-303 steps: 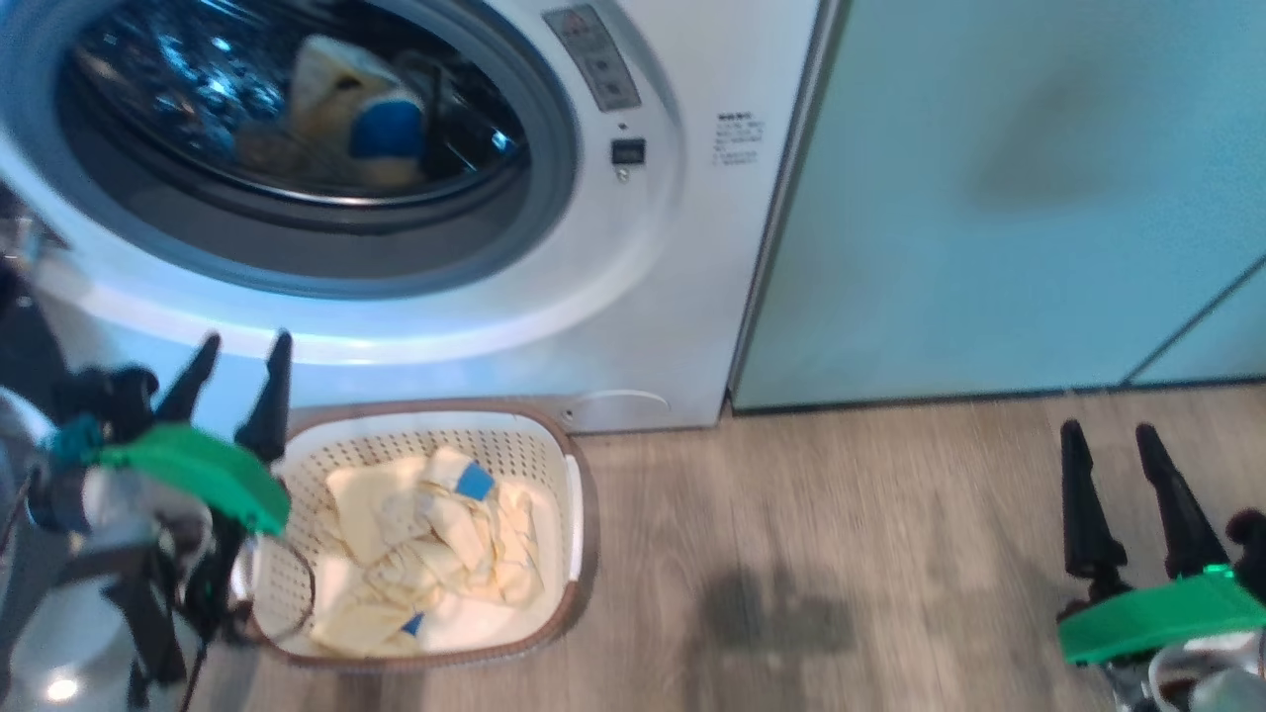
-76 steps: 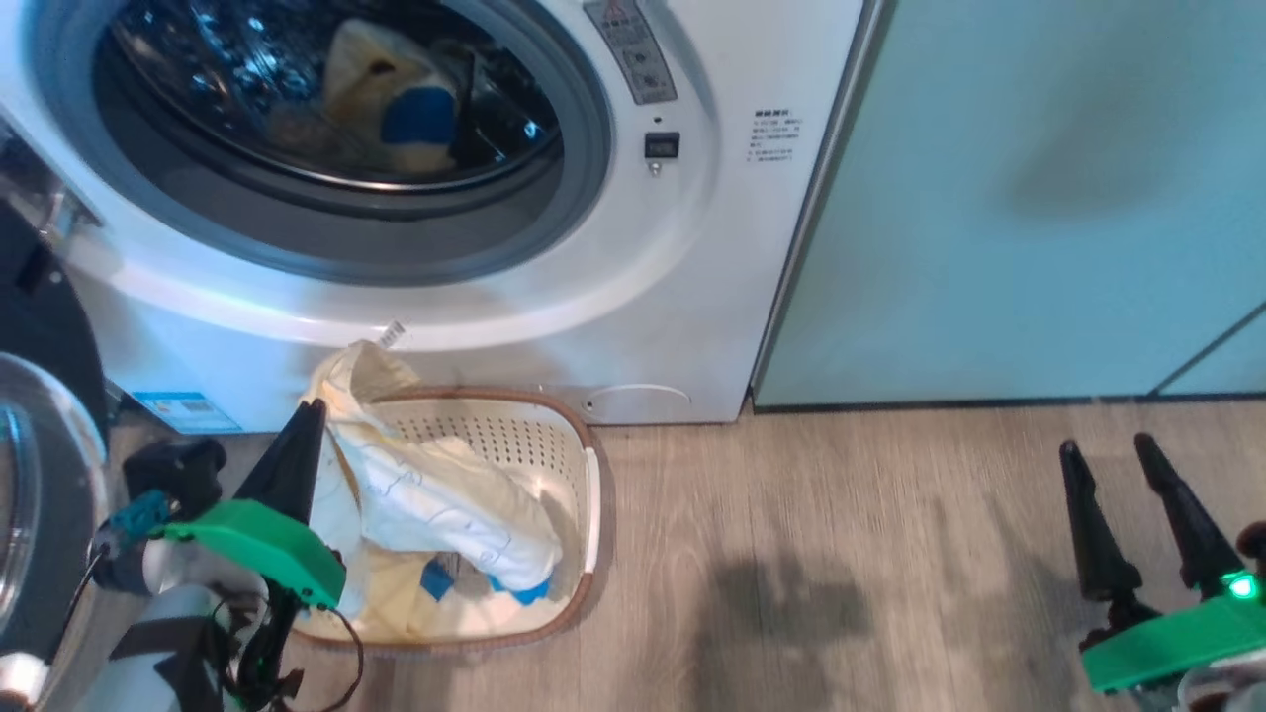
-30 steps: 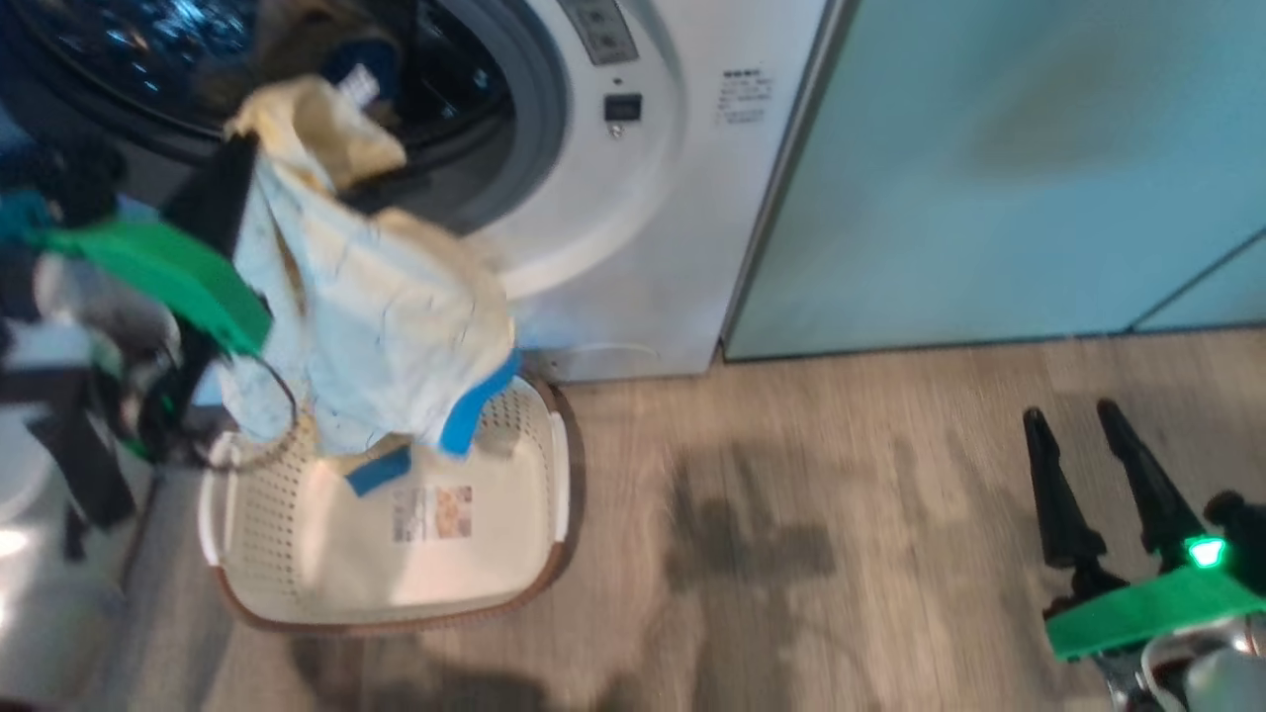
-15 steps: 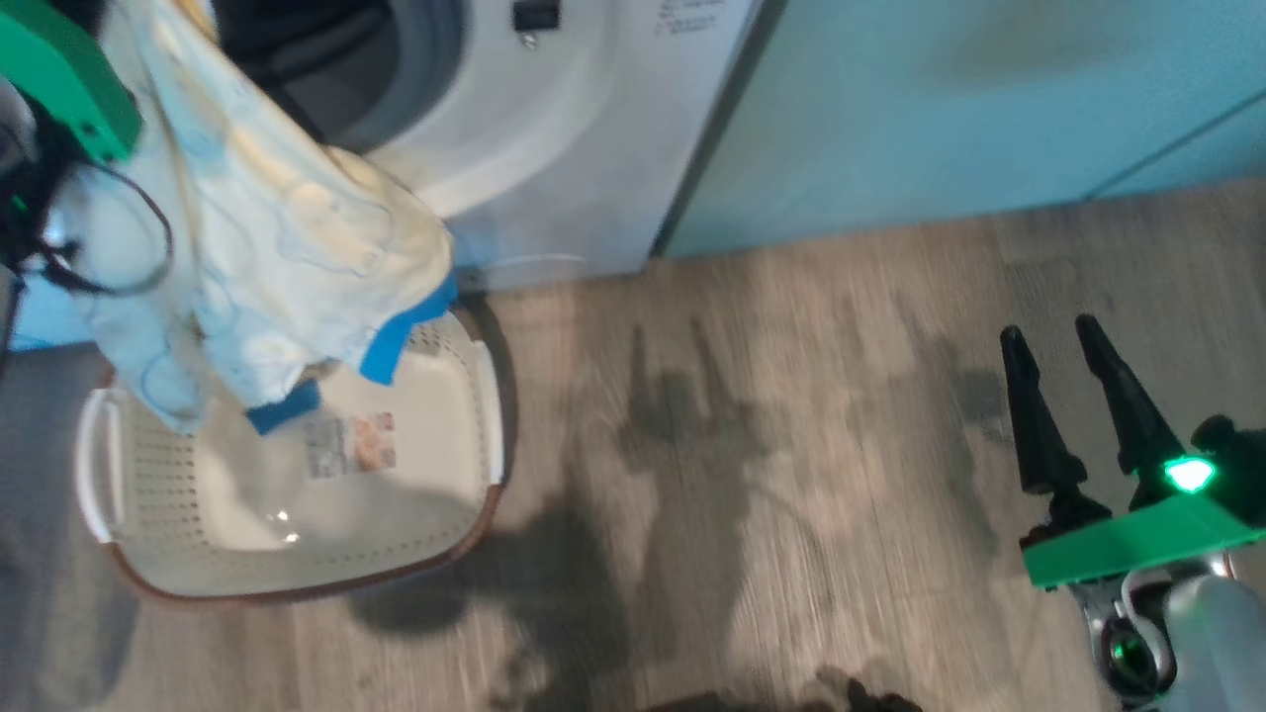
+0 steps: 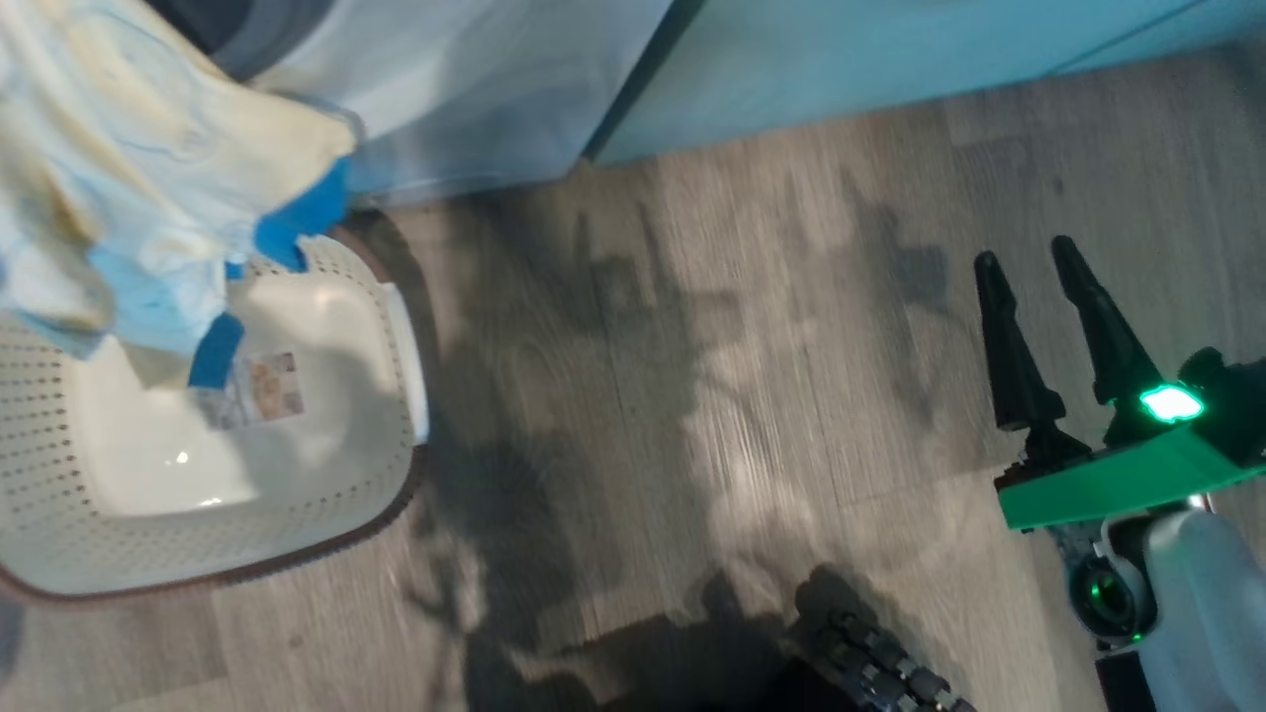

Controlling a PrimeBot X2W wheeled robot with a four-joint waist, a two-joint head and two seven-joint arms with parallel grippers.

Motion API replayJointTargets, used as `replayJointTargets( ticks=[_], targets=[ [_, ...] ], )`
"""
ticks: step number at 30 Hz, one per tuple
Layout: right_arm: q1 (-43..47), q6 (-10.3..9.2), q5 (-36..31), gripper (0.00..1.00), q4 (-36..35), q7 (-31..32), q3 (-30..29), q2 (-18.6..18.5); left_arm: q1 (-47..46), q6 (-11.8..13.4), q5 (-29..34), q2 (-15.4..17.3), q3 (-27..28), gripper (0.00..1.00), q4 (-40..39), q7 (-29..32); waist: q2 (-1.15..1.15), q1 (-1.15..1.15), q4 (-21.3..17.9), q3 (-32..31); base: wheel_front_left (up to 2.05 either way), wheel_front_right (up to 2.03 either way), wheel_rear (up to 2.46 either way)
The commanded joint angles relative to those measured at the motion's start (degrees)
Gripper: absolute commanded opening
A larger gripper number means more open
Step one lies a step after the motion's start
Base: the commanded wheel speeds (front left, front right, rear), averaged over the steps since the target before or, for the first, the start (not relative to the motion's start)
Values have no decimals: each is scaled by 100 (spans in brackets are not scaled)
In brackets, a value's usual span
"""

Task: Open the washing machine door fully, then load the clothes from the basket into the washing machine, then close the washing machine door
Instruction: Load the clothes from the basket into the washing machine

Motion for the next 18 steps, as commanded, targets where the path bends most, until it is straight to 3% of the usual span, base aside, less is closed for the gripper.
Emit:
replayJointTargets(
  ticks=[1,12,18],
  targets=[
    [-19,1,57,100,-154,-38,88,-28,-456,69,99,344,186,0,2,-258,0,-1,-135,185,0,0,0],
    [-164,1,84,100,-147,-38,111,26,-1371,380,455,263,244,0,545,-1130,0,-1,-228,457,0,0,0],
    [-231,1,82,100,-133,-38,124,43,-1450,596,624,249,636,0,12,-1171,0,-1,-227,531,0,0,0]
  ],
)
